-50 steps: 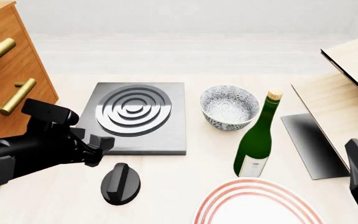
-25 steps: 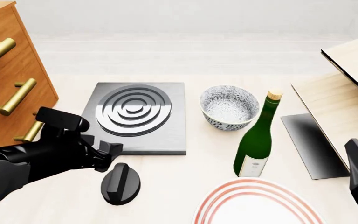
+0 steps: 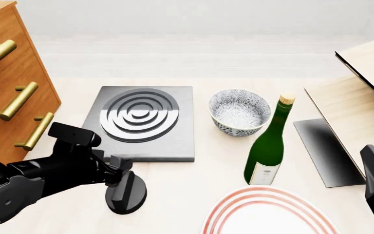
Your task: Turn on the stove.
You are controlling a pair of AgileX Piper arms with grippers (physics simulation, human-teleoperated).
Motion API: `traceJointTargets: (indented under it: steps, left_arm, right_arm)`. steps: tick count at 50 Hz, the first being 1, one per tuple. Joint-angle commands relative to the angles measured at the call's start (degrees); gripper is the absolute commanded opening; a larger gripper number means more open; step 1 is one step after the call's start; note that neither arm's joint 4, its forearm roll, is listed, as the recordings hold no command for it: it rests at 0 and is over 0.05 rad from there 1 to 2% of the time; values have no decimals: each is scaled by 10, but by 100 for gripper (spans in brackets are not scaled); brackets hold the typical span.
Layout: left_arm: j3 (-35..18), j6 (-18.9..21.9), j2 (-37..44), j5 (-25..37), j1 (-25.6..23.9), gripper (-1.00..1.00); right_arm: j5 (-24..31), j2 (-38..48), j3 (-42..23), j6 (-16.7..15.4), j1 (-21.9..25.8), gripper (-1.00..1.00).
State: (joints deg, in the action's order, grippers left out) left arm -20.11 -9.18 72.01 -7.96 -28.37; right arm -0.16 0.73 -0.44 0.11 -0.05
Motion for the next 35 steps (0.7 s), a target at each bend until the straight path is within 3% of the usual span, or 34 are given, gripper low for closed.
traceJointTargets:
  steps: [1,35]
  left_arm:
    - [10,-3,22,-24,-4,100]
    - [17,3,77,-66,-11,100]
  right_arm:
    - [0,0,0,0,0,100]
    - [0,0,0,0,0,100]
